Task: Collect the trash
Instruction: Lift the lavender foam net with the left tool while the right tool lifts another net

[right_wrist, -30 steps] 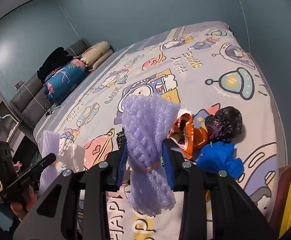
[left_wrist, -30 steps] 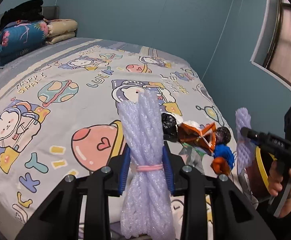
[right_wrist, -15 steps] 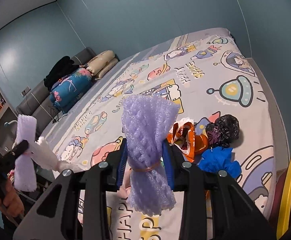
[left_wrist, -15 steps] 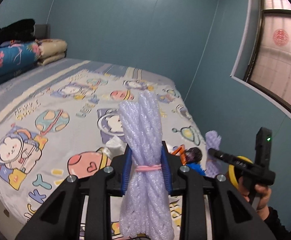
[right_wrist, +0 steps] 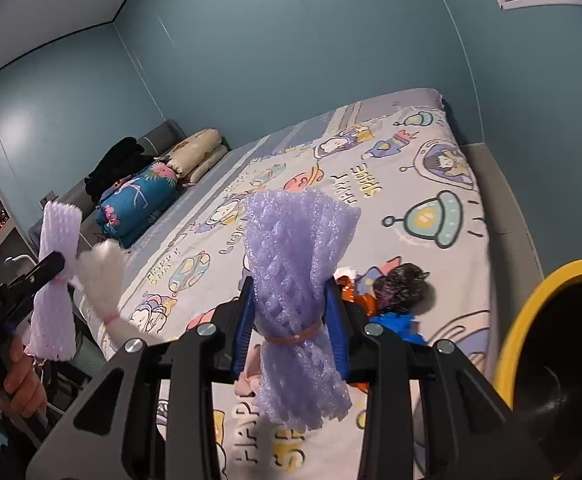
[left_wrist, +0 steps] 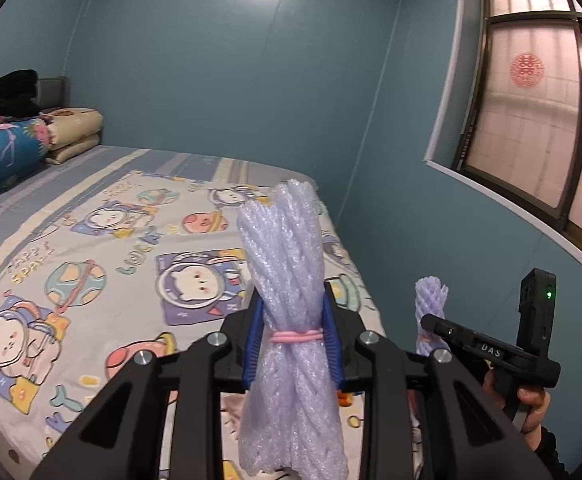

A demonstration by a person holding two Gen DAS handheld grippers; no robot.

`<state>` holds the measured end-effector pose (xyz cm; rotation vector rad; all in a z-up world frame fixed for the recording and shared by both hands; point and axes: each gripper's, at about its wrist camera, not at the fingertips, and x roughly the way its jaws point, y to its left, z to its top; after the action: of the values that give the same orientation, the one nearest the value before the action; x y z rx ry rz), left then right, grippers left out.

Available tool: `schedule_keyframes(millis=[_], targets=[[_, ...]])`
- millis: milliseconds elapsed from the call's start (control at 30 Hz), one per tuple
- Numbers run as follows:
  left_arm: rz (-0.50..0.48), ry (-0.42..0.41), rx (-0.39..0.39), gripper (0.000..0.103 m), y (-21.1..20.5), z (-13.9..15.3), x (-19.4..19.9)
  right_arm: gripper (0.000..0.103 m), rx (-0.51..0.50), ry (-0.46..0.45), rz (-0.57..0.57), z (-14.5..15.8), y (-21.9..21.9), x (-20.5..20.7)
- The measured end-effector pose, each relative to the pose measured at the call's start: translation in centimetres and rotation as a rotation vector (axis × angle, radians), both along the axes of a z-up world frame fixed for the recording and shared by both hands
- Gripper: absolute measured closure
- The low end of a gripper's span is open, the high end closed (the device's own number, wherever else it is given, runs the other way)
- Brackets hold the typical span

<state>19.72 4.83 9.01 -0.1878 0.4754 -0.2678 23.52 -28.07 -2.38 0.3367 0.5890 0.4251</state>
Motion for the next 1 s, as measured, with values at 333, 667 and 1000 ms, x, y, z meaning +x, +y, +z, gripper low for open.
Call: schedule_keyframes(millis=[333,667,1000], targets=[[-0.096,0.0,-0.018,0.078,-5.9,1.1,2.8,0.071,-0.06,-0.021,-0.094,2.6,-5.3,-2.4],[-0.207,0.016,-0.027,0.078,-12.0,0.9,5.1,0.071,-0.08,-0.019,-0.201,3.1,-10.1,-4.3],[-0.312,0.043,-0.021,0.078,-18.0,-0.1,6.4,0.071,-0.07,-0.006,-0.299,2.4,-14.5,-5.8]])
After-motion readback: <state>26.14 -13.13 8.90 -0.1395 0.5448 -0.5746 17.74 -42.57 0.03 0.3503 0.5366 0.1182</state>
